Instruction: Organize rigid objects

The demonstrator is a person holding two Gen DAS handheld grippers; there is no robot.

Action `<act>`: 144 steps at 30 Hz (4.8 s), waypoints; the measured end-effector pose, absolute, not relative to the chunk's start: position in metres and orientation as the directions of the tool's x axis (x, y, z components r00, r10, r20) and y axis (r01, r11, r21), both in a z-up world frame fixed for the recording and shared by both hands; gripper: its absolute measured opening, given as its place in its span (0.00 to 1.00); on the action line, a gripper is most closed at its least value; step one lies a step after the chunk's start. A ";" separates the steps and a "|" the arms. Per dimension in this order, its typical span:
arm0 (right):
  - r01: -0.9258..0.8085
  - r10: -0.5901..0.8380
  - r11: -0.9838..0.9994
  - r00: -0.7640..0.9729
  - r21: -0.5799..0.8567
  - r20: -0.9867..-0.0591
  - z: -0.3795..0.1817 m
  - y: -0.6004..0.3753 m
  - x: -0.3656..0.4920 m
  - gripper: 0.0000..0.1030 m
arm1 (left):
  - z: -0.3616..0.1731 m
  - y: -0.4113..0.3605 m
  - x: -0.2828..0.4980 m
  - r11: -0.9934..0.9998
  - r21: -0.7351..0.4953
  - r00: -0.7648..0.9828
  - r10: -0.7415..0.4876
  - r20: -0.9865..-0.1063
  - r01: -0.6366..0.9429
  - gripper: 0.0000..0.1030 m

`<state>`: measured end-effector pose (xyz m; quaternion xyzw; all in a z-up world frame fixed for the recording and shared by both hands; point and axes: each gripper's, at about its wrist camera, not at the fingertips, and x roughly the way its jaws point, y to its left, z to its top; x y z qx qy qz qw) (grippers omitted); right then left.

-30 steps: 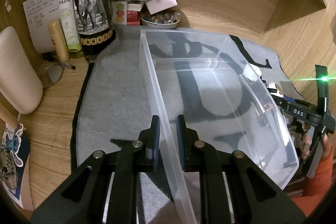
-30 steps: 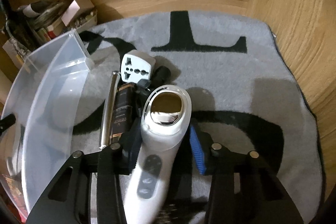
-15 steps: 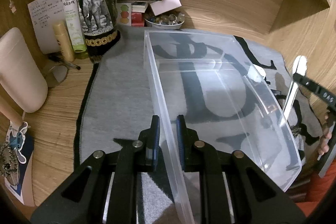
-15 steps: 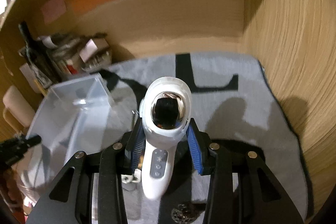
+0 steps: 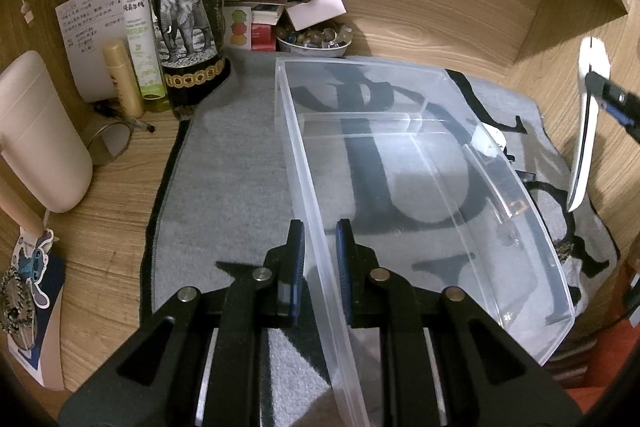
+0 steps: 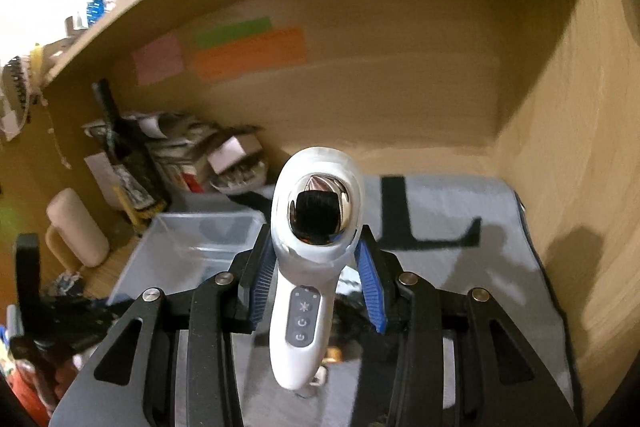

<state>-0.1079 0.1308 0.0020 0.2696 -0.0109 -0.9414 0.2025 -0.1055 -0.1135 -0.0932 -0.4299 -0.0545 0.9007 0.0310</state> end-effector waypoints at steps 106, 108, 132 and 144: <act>0.323 -0.198 -0.946 -0.562 0.007 -0.803 -0.125 0.201 -0.086 0.39 | -0.083 -0.110 -0.099 -0.995 -0.097 -0.632 0.078 -0.771 -0.005 0.14; 0.324 -0.204 -0.946 -0.561 0.014 -0.802 -0.123 0.201 -0.086 0.31 | -0.083 -0.111 -0.099 -0.995 -0.098 -0.633 0.079 -0.770 -0.005 0.14; 0.443 -0.393 -0.894 -0.692 0.074 -0.606 -0.043 0.141 -0.125 0.31 | -0.081 -0.105 -0.096 -0.994 -0.112 -0.636 0.087 -0.766 0.000 0.14; 0.572 -0.473 -0.820 -0.661 0.016 -0.583 -0.026 0.084 -0.136 0.31 | -0.080 -0.105 -0.095 -0.993 -0.118 -0.638 0.092 -0.765 -0.001 0.14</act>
